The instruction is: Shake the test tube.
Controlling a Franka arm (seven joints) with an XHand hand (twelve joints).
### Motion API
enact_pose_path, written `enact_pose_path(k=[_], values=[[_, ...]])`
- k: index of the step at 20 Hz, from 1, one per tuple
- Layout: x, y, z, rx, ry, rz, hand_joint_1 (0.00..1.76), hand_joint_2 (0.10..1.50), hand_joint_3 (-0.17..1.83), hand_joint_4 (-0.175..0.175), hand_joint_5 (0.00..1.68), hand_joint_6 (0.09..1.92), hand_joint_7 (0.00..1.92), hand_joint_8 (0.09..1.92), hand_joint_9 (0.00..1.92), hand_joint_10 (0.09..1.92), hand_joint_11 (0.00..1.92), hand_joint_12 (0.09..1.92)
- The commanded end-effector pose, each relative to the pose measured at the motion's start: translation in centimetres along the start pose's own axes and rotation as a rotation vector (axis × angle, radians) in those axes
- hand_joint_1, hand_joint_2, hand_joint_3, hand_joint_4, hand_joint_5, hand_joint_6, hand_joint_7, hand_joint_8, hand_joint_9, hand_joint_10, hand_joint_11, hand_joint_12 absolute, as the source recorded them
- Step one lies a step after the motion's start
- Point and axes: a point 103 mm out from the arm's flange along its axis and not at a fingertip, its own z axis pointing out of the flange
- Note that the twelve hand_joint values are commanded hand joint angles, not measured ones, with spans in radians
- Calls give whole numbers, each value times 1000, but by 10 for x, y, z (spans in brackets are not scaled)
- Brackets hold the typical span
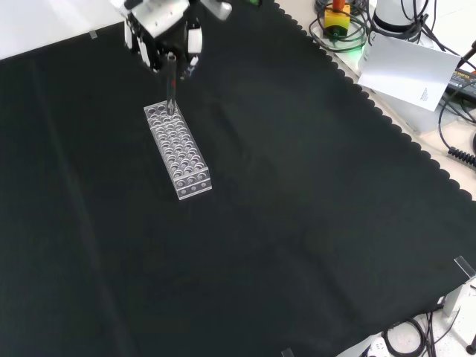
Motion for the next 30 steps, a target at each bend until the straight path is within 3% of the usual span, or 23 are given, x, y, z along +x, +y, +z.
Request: enact_pose_path(k=[1, 9, 17, 22, 26, 30], values=[[-2, -23, -24, -36, 37, -3, 1222, 627, 655, -175, 1374, 476, 1841, 406, 1684, 316, 1012, 1077], [23, -35, -25, -42, 57, -30, 1222, 625, 657, -175, 1377, 472, 1845, 407, 1687, 315, 1017, 1074], [75, -35, -36, -64, 102, -117, 1222, 623, 660, -175, 1379, 469, 1850, 409, 1691, 315, 1021, 1070], [95, -34, -44, -77, 102, -166, 1223, 622, 661, -175, 1380, 467, 1852, 409, 1692, 315, 1023, 1068], [85, -34, -42, -74, 84, -147, 1223, 621, 662, -175, 1381, 466, 1855, 410, 1694, 314, 1025, 1066], [47, -34, -29, -52, 62, -65, 1223, 621, 663, -175, 1382, 465, 1856, 411, 1695, 314, 1026, 1064]])
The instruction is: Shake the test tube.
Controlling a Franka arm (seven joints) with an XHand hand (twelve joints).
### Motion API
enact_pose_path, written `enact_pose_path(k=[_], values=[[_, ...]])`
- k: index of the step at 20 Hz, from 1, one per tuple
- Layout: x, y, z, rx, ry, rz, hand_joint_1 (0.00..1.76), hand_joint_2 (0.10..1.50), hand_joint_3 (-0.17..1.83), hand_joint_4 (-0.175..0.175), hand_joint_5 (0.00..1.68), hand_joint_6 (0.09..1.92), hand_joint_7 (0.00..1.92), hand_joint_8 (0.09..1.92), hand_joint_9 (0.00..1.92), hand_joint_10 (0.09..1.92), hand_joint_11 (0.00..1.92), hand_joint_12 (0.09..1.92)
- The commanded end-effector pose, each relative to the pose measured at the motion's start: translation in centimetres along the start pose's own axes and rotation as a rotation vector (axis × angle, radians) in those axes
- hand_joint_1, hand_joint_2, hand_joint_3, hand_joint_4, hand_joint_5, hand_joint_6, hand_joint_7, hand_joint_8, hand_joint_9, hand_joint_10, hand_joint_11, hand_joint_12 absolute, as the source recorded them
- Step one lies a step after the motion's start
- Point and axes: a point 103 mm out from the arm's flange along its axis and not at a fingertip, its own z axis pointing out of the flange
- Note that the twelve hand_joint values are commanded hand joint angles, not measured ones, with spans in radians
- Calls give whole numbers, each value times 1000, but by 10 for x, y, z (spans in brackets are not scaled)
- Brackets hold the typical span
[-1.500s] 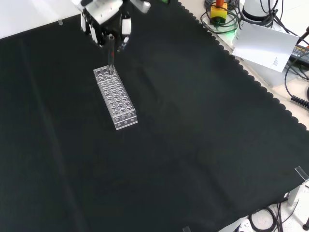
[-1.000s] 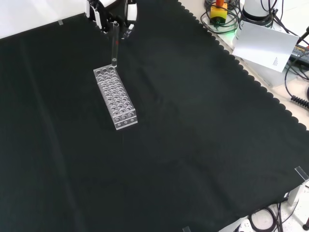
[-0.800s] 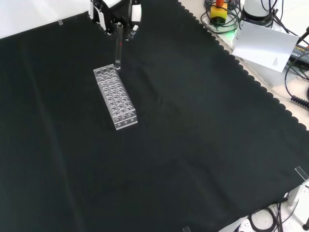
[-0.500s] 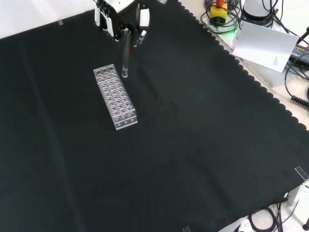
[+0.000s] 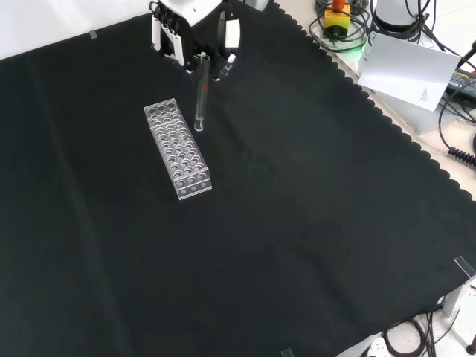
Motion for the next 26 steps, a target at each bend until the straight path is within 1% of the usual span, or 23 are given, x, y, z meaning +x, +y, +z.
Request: enact_pose_path(k=[1, 6, 10, 13, 17, 20, 22, 24, 26], values=[[-55, -10, 12, 30, -37, 114, 1223, 620, 663, -175, 1382, 464, 1856, 411, 1695, 314, 1026, 1064], [-121, -28, 22, 58, -71, 260, 1223, 620, 664, -175, 1383, 463, 1857, 411, 1696, 314, 1029, 1062], [-169, -47, 25, 70, -80, 373, 1223, 619, 664, -175, 1384, 462, 1858, 411, 1697, 314, 1031, 1061], [-198, -61, 25, 75, -93, 442, 1223, 619, 665, -175, 1384, 461, 1858, 412, 1697, 314, 1033, 1059], [-229, -75, 19, 70, -102, 525, 1223, 619, 665, -175, 1384, 460, 1859, 412, 1697, 313, 1035, 1057], [-243, -81, 12, 61, -111, 561, 1224, 619, 665, -175, 1385, 460, 1859, 412, 1698, 313, 1037, 1056], [-246, -82, 10, 55, -109, 571, 1224, 619, 665, -175, 1385, 459, 1860, 413, 1698, 313, 1038, 1055], [-244, -81, 10, 51, -103, 567, 1224, 619, 665, -175, 1385, 459, 1860, 413, 1698, 313, 1039, 1054], [-237, -77, 11, 50, -93, 550, 1224, 619, 664, -175, 1385, 459, 1860, 413, 1698, 313, 1040, 1053]])
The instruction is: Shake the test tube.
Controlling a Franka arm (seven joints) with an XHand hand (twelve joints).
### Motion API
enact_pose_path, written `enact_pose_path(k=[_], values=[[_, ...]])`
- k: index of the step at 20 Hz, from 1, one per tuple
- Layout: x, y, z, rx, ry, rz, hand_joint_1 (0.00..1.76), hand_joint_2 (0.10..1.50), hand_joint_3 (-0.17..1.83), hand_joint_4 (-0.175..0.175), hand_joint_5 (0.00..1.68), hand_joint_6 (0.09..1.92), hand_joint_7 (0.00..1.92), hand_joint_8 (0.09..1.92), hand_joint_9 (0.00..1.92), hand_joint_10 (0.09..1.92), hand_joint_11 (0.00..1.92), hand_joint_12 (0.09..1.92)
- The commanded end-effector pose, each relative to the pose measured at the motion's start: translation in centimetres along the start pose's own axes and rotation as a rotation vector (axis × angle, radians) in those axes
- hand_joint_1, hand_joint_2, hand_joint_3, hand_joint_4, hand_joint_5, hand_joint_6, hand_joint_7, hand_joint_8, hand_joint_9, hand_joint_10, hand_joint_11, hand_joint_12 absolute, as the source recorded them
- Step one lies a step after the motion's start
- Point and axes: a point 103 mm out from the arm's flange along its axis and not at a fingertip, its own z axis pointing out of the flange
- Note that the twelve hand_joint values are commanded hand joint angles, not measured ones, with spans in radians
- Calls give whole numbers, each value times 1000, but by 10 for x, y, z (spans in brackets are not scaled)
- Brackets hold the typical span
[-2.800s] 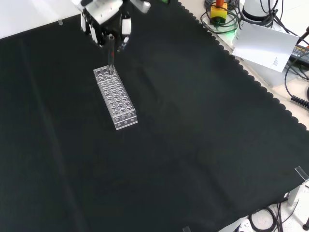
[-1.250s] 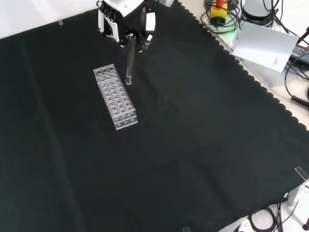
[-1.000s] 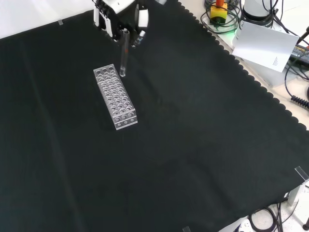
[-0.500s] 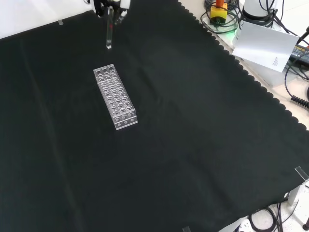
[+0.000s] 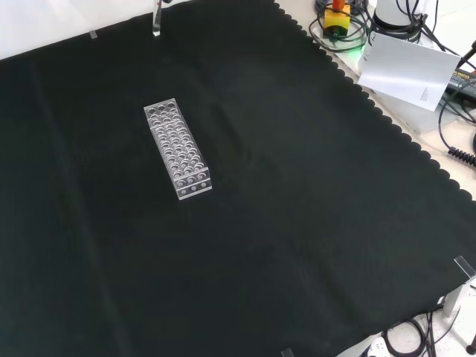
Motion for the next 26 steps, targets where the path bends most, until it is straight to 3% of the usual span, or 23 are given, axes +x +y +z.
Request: enact_pose_path(k=[1, 8, 19, 22, 26], values=[[15, -1, 0, -1, 17, -27, 1224, 619, 664, -175, 1385, 459, 1860, 413, 1698, 313, 1040, 1052], [89, -3, 0, 3, 41, -174, 1224, 619, 664, -175, 1386, 458, 1860, 414, 1698, 313, 1043, 1049], [216, -16, -30, -29, 99, -401, 1224, 619, 664, -175, 1387, 456, 1860, 414, 1698, 312, 1045, 1045], [235, -21, -37, -38, 104, -439, 1224, 619, 664, -175, 1387, 456, 1860, 414, 1699, 312, 1046, 1044], [239, -23, -39, -39, 99, -448, 1224, 619, 664, -175, 1387, 455, 1861, 415, 1699, 313, 1046, 1043]])
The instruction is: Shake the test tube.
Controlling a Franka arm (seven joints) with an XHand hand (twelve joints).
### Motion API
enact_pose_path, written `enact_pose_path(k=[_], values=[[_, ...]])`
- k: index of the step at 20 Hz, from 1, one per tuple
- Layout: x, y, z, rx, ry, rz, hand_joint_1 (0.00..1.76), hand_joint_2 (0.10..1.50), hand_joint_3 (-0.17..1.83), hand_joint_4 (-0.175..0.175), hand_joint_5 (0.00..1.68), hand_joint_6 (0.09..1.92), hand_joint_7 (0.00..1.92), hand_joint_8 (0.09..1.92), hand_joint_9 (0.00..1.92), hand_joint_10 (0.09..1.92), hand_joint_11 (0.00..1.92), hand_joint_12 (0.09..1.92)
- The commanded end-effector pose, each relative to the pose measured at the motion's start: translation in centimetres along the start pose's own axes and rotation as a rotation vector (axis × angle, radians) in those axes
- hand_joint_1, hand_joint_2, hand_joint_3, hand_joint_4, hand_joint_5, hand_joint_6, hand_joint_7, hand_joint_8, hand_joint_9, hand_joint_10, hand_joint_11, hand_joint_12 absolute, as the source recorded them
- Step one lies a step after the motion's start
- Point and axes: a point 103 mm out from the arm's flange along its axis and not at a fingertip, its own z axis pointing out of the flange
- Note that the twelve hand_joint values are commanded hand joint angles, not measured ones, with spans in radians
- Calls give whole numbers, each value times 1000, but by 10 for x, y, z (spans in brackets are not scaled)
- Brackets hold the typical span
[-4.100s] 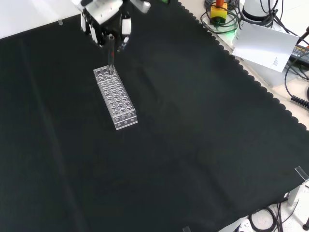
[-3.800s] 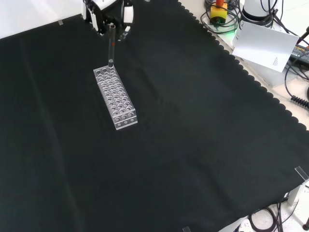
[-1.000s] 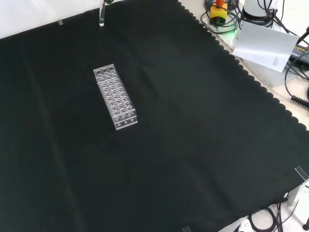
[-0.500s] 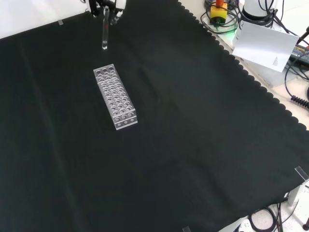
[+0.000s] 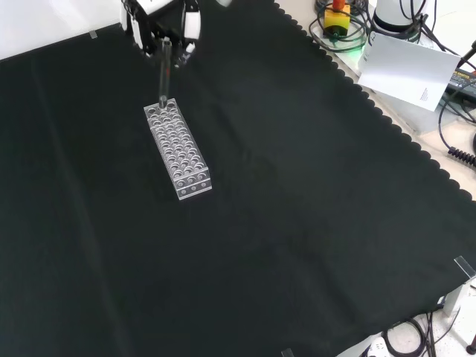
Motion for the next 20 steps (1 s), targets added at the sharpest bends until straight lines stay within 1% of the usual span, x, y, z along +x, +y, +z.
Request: enact_pose_path(k=[1, 4, 7, 13, 17, 20], values=[[32, 0, 1, 12, 8, -63, 1224, 619, 664, -175, 1387, 455, 1861, 415, 1699, 313, 1046, 1042], [18, -3, 5, 19, -5, -38, 1224, 619, 664, -175, 1387, 455, 1861, 415, 1699, 312, 1046, 1042], [-8, -8, 10, 28, -25, 9, 1224, 618, 664, -175, 1387, 454, 1861, 415, 1699, 312, 1046, 1041], [-77, -23, 20, 50, -64, 135, 1224, 618, 664, -175, 1388, 454, 1861, 416, 1699, 312, 1046, 1040], [-126, -37, 23, 57, -73, 225, 1224, 618, 664, -175, 1388, 453, 1861, 416, 1699, 312, 1047, 1040], [-152, -46, 23, 62, -84, 278, 1224, 618, 664, -175, 1388, 453, 1861, 416, 1699, 312, 1047, 1039]])
